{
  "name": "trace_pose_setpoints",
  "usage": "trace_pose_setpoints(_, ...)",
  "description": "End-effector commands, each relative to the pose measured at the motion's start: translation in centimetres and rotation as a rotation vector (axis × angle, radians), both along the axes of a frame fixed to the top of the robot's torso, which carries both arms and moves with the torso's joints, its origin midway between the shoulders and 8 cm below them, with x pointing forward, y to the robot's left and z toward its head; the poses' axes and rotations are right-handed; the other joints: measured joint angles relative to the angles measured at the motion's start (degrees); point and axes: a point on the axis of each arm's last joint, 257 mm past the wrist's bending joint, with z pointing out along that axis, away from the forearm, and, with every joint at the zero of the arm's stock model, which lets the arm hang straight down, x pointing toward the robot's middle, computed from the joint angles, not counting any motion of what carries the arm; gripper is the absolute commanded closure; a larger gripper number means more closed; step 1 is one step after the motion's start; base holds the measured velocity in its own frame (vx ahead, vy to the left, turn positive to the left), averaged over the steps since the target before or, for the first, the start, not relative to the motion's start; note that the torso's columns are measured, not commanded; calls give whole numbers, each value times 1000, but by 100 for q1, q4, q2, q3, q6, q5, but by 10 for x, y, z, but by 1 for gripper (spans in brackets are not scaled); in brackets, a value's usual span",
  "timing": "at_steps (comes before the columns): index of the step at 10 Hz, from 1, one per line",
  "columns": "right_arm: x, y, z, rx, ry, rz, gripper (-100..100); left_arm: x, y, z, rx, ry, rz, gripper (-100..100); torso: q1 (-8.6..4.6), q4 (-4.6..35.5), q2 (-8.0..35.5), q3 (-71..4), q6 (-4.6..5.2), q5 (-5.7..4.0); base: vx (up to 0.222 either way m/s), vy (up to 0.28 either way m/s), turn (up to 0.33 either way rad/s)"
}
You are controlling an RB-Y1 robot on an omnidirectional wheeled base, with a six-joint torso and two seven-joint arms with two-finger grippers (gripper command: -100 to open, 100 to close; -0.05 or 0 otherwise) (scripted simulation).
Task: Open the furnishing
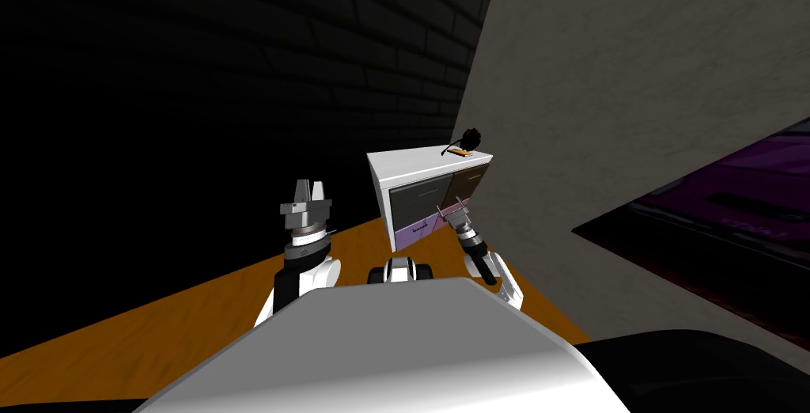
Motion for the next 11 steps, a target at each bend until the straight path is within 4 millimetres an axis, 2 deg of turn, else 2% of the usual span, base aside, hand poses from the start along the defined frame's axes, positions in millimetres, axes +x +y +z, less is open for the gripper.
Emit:
trace_pose_setpoints(1, 3, 0, -10, -90, -12, -34, -100, 0, 0, 0, 0, 0, 0, 0, 1, -2, -8, -4, 1, 0, 54, 63, -17)
trace_pose_setpoints(2, 3, 0, -10, -96, -14, -37, -100, 0, 0, 0, 0, 0, 0, 0, -1, -1, -4, -3, 0, 0, 20, 29, 3)
trace_pose_setpoints(3, 5, -1, -19, -151, -15, -54, -100, 0, 0, 0, 0, 0, 0, 0, -12, 2, 8, 4, 1, -3, 25, 43, -35)
trace_pose_setpoints(4, 5, -1, -19, -169, -22, -63, -100, 0, 0, 0, 0, 0, 0, 0, -6, 2, 6, 5, 1, -3, 32, 46, -22)
trace_pose_setpoints(11, 13, -4, -53, -418, -43, -135, -100, 0, 0, 0, 0, 0, 0, 0, -7, 0, 1, 1, 0, -2, 49, 61, -25)
